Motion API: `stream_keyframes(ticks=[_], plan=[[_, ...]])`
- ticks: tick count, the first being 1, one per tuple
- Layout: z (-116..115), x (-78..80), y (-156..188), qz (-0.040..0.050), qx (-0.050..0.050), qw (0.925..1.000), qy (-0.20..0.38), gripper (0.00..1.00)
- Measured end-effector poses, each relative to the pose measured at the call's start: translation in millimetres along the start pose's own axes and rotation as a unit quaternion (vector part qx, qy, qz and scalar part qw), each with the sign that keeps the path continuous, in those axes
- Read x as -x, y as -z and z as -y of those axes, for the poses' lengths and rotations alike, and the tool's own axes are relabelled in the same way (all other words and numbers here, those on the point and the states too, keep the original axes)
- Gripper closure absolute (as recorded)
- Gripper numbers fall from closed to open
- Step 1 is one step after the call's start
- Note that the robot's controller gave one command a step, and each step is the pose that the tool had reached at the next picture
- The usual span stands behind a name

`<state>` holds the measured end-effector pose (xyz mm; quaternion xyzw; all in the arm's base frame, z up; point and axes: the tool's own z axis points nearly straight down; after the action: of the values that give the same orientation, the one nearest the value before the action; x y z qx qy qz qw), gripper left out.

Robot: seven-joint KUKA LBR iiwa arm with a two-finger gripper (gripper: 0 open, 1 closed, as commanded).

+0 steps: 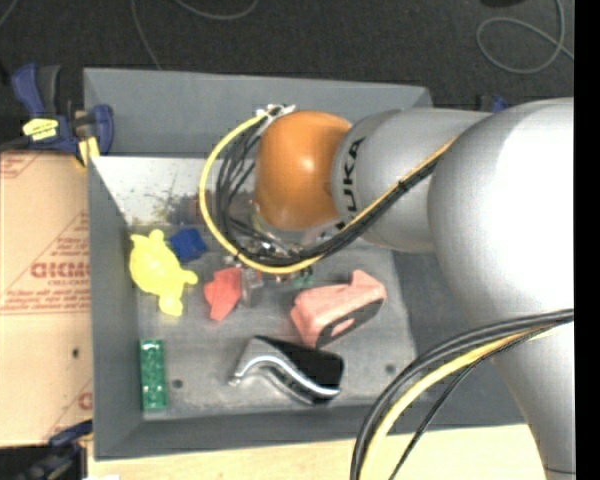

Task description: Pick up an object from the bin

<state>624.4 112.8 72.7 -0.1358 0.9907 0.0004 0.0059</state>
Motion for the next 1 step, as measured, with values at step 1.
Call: stream_keyframes(ticks=[1], plan=[[-0.2, -1.5, 4.6, -0.0019, 0.0, 1.0, 0.0, 1.0]])
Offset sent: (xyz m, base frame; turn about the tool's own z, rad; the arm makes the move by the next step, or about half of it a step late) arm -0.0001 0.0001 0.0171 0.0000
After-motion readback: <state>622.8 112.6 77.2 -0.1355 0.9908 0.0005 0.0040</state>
